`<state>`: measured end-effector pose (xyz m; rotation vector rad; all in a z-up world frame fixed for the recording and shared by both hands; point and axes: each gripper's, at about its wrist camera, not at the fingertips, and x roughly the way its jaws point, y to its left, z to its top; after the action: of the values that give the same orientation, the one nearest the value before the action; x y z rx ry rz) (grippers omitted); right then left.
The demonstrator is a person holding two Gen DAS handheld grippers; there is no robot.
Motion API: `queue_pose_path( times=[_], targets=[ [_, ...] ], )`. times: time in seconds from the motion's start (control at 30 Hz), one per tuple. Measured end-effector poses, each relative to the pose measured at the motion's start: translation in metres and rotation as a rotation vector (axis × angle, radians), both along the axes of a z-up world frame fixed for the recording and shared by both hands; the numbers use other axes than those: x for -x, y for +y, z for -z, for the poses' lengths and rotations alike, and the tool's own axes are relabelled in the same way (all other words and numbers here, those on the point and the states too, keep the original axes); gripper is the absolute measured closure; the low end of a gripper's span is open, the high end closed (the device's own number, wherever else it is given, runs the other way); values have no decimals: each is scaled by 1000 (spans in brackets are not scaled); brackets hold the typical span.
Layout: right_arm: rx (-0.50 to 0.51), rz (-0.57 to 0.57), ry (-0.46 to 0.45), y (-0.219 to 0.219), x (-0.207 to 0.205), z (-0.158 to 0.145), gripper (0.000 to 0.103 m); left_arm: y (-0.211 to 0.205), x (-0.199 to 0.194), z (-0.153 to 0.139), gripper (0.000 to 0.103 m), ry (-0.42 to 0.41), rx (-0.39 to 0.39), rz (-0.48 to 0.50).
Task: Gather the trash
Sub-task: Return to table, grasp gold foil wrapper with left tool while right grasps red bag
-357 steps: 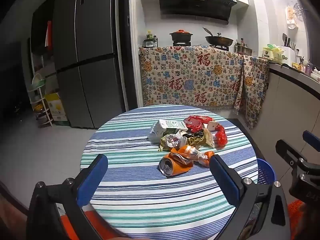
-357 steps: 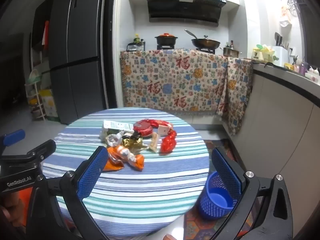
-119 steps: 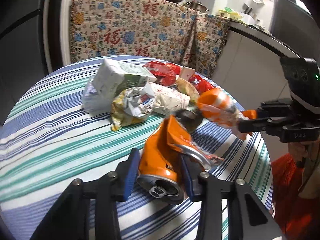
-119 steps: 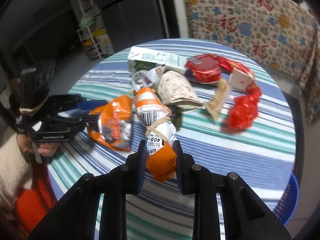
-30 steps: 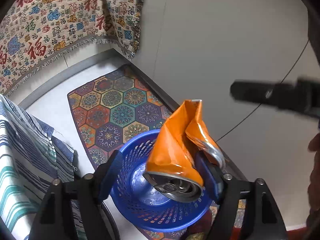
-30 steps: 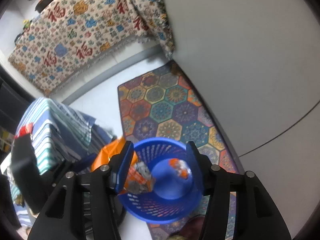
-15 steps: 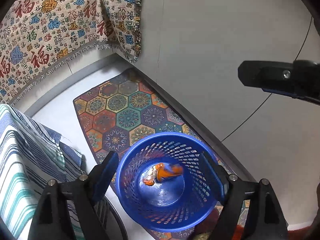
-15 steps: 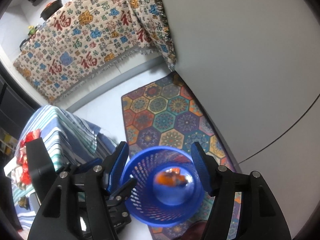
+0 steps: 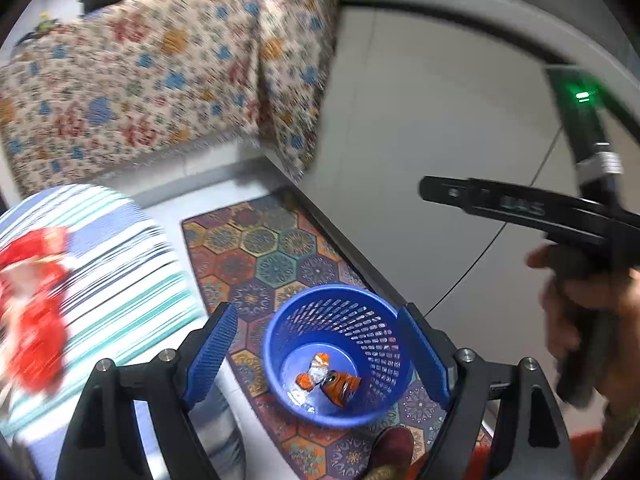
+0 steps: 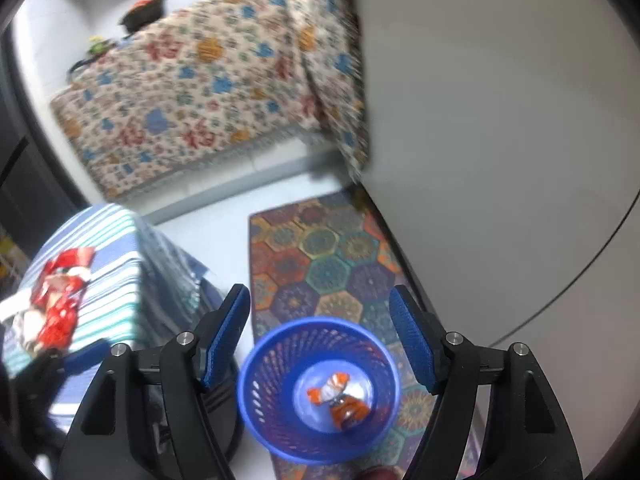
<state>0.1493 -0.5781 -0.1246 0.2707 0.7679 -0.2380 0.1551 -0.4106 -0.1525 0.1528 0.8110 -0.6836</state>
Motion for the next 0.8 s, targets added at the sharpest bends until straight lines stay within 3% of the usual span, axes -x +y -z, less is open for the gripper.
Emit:
queue_pose_path(
  times=[0.1, 0.3, 0.47, 0.53, 0.67, 0.8],
  targets=[
    [16, -61, -37, 33, 5, -11, 28, 57, 27, -11, 19, -3, 12, -51],
    [34, -279, -85, 138, 7, -22, 25, 170, 61, -16, 19, -2, -38, -102],
    [10, -438, -26, 219, -1, -3, 24, 268, 67, -27, 19, -49, -79, -139],
    [6, -489, 10, 250, -3, 9, 24, 296, 61, -36, 19, -57, -62, -139],
    [-11, -525, 9, 287, -15, 13, 24, 317, 31, -39, 19, -78, -52, -72],
    [-41, -507, 0, 298, -35, 15, 23, 314, 6, -15, 19, -70, -101, 50]
  ],
)
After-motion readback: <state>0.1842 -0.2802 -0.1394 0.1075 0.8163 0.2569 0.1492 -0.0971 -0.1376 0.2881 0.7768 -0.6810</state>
